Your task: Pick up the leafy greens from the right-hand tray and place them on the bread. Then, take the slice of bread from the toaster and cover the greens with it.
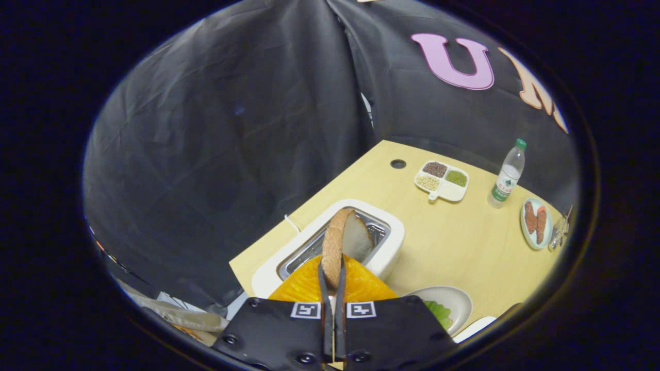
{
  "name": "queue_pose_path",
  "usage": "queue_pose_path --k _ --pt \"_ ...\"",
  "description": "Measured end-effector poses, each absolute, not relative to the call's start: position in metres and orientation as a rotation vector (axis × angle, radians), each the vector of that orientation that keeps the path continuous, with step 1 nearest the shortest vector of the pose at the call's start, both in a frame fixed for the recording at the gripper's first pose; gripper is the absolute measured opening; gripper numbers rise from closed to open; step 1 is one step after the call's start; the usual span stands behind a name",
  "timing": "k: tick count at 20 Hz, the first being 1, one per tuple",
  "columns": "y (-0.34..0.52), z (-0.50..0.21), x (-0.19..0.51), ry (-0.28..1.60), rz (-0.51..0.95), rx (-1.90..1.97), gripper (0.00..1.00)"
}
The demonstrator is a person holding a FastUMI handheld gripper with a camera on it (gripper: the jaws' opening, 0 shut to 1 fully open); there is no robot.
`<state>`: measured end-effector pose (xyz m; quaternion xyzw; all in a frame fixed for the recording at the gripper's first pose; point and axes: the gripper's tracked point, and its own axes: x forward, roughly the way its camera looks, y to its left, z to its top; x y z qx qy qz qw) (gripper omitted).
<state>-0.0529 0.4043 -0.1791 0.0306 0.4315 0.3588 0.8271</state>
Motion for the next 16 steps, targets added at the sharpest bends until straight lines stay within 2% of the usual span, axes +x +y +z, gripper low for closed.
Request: queue_pose_path --k 9,16 --pt "0.360 -0.144 -0.045 0.846 0.740 0.191 0.04" --pt "0.316 -0.146 -0.043 0.837 0.704 0.227 0.04"
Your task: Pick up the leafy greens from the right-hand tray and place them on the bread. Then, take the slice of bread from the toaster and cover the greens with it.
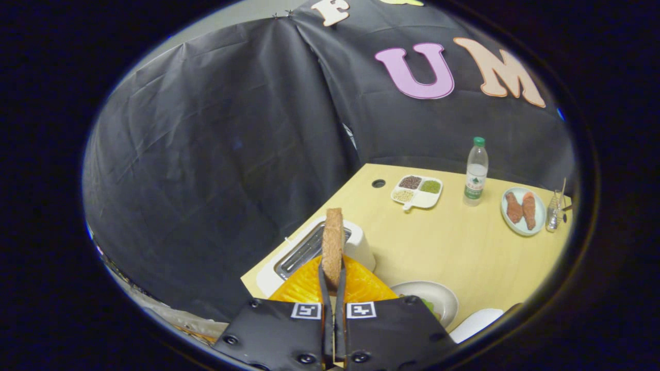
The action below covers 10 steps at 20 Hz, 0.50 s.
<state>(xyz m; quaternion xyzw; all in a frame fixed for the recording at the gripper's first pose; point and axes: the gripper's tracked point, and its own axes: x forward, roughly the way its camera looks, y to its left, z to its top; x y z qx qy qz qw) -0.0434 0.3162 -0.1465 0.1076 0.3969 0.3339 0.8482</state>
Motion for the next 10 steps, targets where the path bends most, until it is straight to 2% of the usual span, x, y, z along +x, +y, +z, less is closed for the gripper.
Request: queue_pose_path --k 10 --pt "0.260 -0.198 -0.062 0.917 0.568 0.290 0.04"
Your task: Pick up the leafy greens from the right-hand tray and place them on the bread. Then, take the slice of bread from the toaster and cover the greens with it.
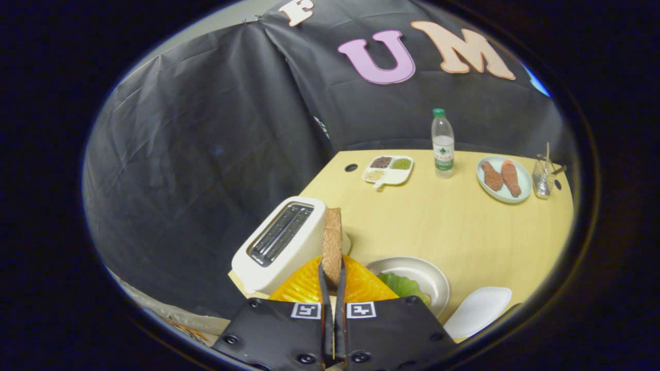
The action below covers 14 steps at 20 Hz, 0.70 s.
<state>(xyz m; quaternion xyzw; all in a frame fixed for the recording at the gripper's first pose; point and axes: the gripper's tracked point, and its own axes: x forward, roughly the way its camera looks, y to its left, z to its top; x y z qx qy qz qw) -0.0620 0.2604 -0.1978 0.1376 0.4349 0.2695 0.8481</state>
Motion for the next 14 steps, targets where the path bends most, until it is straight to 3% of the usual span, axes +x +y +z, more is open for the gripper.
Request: queue_pose_path --k 14 --pt "0.227 -0.274 -0.093 1.046 0.420 0.424 0.05"
